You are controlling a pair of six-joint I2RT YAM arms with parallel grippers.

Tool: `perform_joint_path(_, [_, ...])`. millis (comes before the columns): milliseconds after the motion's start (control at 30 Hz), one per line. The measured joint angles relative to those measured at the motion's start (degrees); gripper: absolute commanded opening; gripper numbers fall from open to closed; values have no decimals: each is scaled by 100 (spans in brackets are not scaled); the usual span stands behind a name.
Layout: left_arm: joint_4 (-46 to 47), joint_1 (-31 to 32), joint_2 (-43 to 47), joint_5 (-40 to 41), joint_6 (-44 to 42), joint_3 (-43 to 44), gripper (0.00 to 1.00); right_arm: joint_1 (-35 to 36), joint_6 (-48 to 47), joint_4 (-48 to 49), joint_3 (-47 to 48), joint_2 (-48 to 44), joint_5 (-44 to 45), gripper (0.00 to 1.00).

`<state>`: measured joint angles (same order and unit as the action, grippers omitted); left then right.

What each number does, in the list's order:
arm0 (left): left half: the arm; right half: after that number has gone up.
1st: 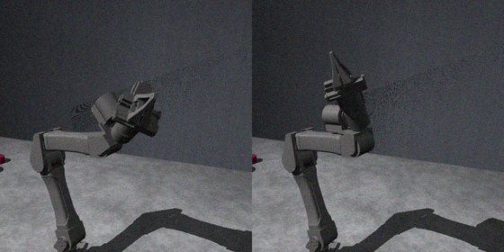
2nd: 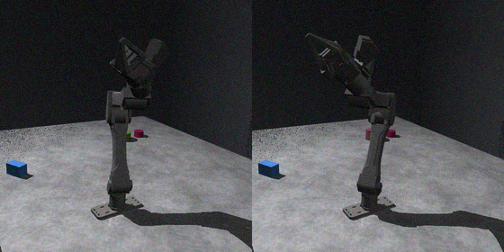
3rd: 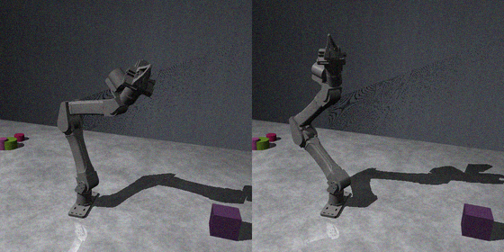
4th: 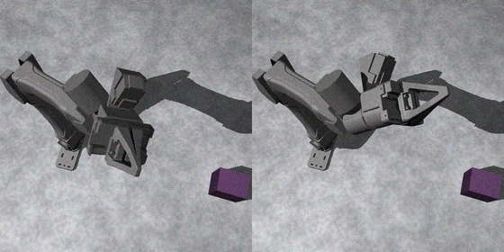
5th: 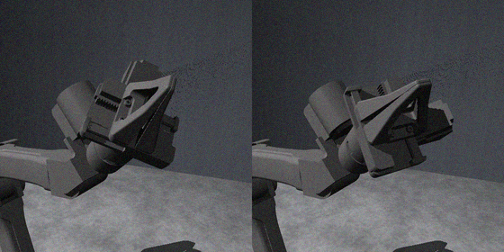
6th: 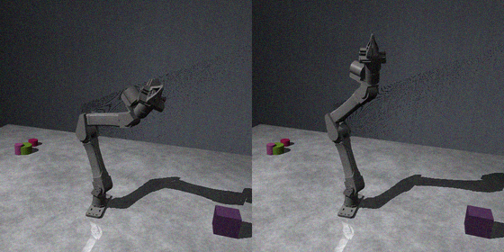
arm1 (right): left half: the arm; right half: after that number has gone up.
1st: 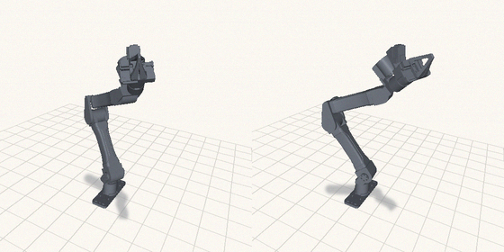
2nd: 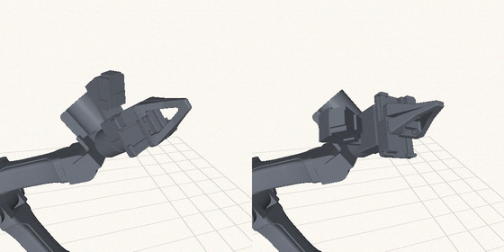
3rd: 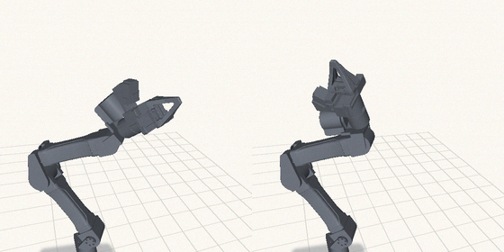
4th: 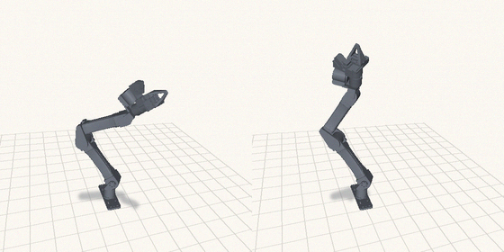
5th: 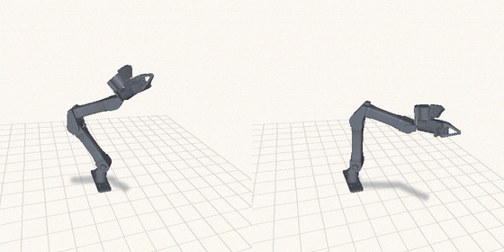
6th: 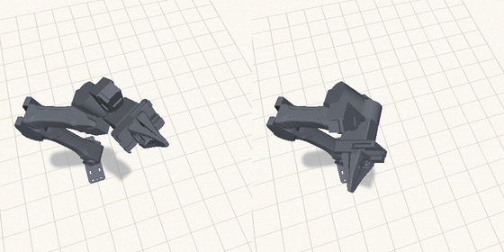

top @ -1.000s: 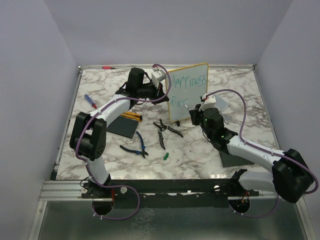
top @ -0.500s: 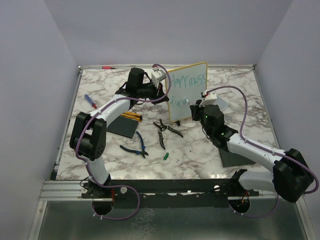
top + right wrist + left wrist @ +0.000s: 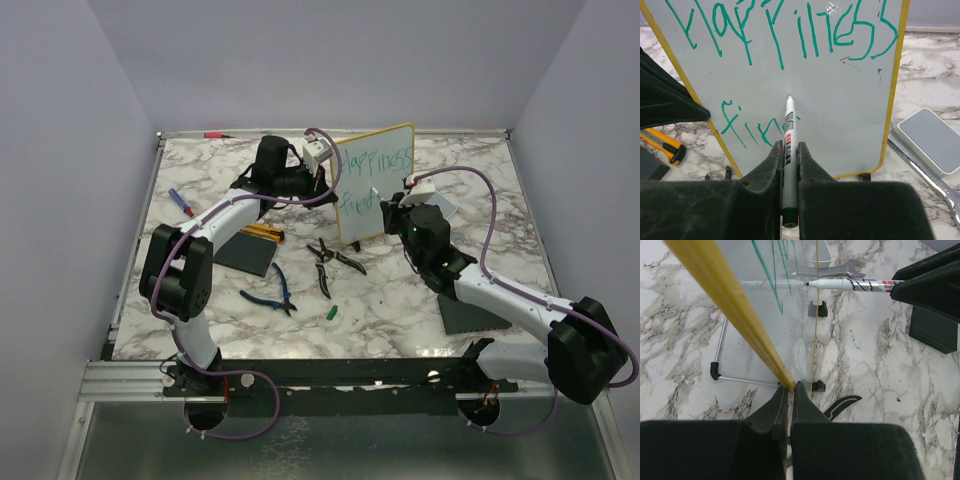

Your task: Write a sentence on the whiteboard

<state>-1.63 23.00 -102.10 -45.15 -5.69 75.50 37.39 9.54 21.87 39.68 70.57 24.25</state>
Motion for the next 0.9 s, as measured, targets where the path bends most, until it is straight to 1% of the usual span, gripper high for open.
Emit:
perform_joint_path(167, [0, 0, 0, 0, 0, 0, 0, 0, 79, 46, -66, 4, -4, 1])
perform_joint_path(533, [-4, 0, 0, 2, 0, 0, 0, 0, 435, 35, -629, 24, -94, 1])
perform_joint_path(900, [-13, 0, 0, 0, 0, 0, 0, 0, 520, -7, -664, 9, 44, 1])
